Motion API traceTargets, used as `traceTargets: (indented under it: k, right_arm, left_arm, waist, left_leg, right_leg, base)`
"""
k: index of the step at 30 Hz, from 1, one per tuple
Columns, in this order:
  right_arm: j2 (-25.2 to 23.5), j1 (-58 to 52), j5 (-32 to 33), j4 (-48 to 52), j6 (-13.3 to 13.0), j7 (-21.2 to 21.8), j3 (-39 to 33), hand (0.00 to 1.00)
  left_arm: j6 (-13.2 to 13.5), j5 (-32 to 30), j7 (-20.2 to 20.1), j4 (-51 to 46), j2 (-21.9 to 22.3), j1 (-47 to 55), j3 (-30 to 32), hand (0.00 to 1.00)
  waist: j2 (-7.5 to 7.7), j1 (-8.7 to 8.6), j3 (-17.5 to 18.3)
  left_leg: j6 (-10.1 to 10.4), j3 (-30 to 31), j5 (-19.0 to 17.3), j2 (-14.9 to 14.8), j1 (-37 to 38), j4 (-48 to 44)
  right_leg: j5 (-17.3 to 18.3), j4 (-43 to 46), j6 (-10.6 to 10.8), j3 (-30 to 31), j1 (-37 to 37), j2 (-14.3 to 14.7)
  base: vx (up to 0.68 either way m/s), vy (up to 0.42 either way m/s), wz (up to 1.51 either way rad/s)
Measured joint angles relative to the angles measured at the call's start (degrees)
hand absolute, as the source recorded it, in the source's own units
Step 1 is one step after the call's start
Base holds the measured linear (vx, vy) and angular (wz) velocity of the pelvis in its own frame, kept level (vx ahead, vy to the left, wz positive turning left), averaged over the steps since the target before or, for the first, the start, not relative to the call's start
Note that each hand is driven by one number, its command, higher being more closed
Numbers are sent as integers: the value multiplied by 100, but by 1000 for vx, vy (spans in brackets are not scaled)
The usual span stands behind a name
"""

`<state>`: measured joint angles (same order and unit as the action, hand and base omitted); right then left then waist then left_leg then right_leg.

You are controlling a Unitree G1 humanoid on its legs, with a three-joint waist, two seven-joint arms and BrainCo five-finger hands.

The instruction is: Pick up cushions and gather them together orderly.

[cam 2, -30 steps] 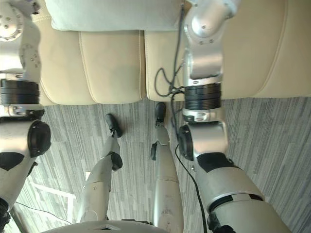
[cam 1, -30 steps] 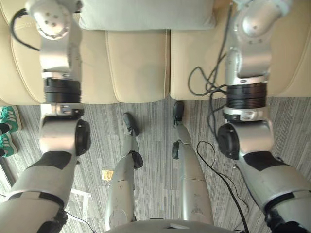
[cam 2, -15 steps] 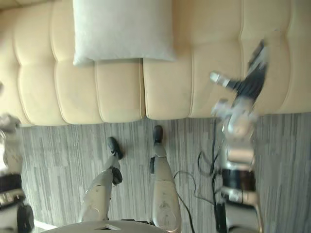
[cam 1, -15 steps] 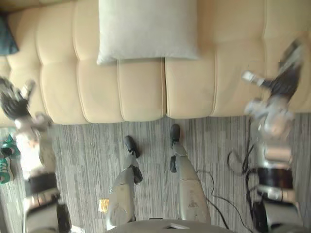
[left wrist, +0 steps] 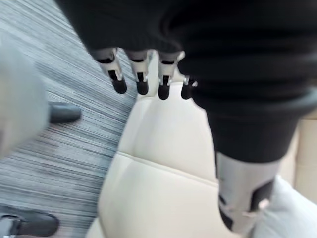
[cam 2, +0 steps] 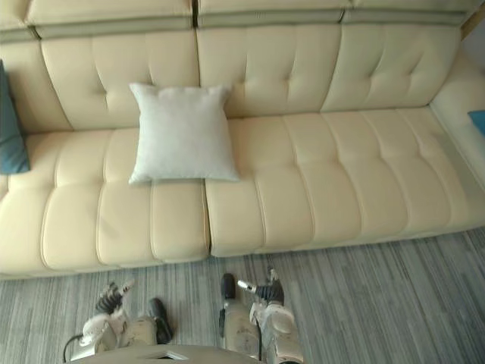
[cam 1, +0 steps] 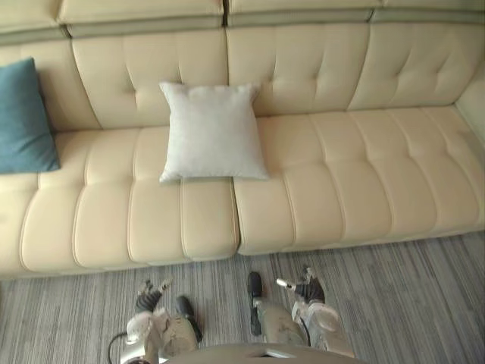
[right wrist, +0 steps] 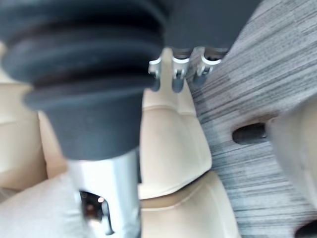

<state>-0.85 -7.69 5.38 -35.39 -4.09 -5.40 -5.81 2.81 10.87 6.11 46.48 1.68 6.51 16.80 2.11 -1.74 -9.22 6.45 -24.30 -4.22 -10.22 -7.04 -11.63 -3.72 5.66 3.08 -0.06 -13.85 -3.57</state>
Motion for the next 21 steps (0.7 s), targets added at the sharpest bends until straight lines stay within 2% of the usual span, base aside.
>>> traceTargets:
  k: [5, 8, 9, 10, 11, 12, 13, 14, 15, 16, 17, 18, 19, 20, 21]
  right_arm:
    - [-40, 26, -264, -226, 67, -14, -130, 0]
    - [-18, 132, -360, -434, 98, -29, -137, 0]
    - [-24, 105, -360, -472, 156, -34, -142, 0]
    - [22, 138, -358, -536, 186, -39, -188, 0]
    - [26, 195, -360, -594, 187, -52, -207, 0]
    - [-1, 219, -361, -640, 209, -62, -206, 0]
    - [-90, 204, -360, -740, 210, -79, -206, 0]
    - [-115, 228, -361, -870, 213, -78, -169, 0]
    - [-132, 188, -361, -971, 204, -78, -156, 0]
    - [-108, 252, -362, -1062, 193, -81, -158, 0]
    - [-2, 370, -369, -1168, 189, -82, -161, 0]
    - [111, 506, -380, -1286, 193, -91, -169, 0]
    - [134, 657, -475, -1382, 218, -97, -158, 0]
    - [120, 752, -513, -1447, 207, -86, -105, 0]
    - [133, 807, -519, -1541, 217, -90, -109, 0]
  left_arm:
    - [-47, -282, 223, 349, -15, -27, 235, 0]
    - [-71, -318, 295, 432, -56, -21, 365, 0]
    - [-98, -235, 303, 439, -30, 16, 453, 0]
    - [-119, -194, 308, 447, 51, 30, 509, 0]
    - [-119, -150, 310, 447, 63, 37, 525, 0]
    - [-119, -82, 309, 449, 38, 36, 550, 0]
    - [-128, 28, 307, 453, -30, 108, 551, 0]
    - [-141, 29, 307, 454, -78, 160, 551, 0]
    - [-150, 34, 307, 476, -120, 205, 573, 0]
    - [-155, 85, 304, 585, -131, 138, 689, 0]
    - [-180, 93, 296, 740, -91, 75, 701, 0]
    - [-181, 131, 296, 819, -30, 128, 712, 0]
    - [-168, 140, 309, 836, -14, 101, 760, 0]
    - [-168, 162, 321, 844, -124, 60, 693, 0]
    - [-169, 198, 312, 856, -179, -21, 648, 0]
  waist:
    - [18, 137, 167]
    - [50, 162, 177]
    - [44, 183, 192]
    - [-138, 188, 241]
    - [-223, 202, 200]
    - [-142, 216, 237]
    - [-48, 224, 281]
    - [69, 258, 355]
    - [197, 304, 434]
    - [309, 368, 521]
    - [149, 442, 538]
    - [-79, 526, 596]
    - [0, 481, 611]
    - [125, 445, 557]
    - [185, 477, 482]
  left_leg:
    - [-50, -224, -112, 75, 366, -76]
    - [-114, -242, -315, 31, 351, -441]
    - [-233, -235, -301, -7, 339, -445]
    - [-325, -274, -208, -165, 319, -314]
    - [-341, -285, -182, -258, 326, -325]
    - [-327, -271, -147, -280, 324, -327]
    - [-290, -227, -93, -275, 352, -346]
    - [-258, -217, -73, -248, 384, -346]
    - [-228, -217, -24, -154, 428, -315]
    - [-228, -66, 17, -39, 412, -187]
    - [-240, 440, 7, 173, 338, 152]
    - [-347, 727, 211, 181, 286, 469]
    - [-323, 528, 490, 204, 199, 568]
    - [-307, 465, 587, 329, 89, 571]
    - [-297, 399, 603, 316, 35, 535]
  right_leg:
    - [-60, -45, 83, 277, 257, -36]
    - [-41, -42, 152, 237, 326, -39]
    - [191, -201, 304, 60, 419, -67]
    - [507, -8, 218, -284, 416, -116]
    - [595, 760, 20, -545, 177, -153]
    - [709, 1698, -68, -718, -26, -257]
    - [927, 3009, -53, -862, -126, -503]
    - [968, 3475, -61, -868, -41, -652]
    - [986, 3366, 36, -861, 86, -761]
    - [973, 3098, 25, -1032, 136, -633]
    - [858, 2469, 27, -924, 264, -499]
    - [900, 1960, 14, -783, 445, -320]
    - [1190, 2005, -40, -783, 518, -386]
    - [1388, 1448, 42, -779, 684, -423]
    - [1404, 1046, 92, -780, 804, -385]
  base:
    - [-40, 61, -24]
    - [-87, 36, -11]
    - [-84, 11, -5]
    - [-56, 33, -6]
    - [0, 0, 0]
    - [-27, -10, 17]
    - [-4, -91, 22]
    - [-3, -160, 17]
    - [15, -142, -9]
    - [-26, -76, -33]
    - [-77, 23, -63]
    - [-168, 18, -80]
    - [-122, -23, -68]
    - [-99, -129, -53]
    - [-84, -133, -40]
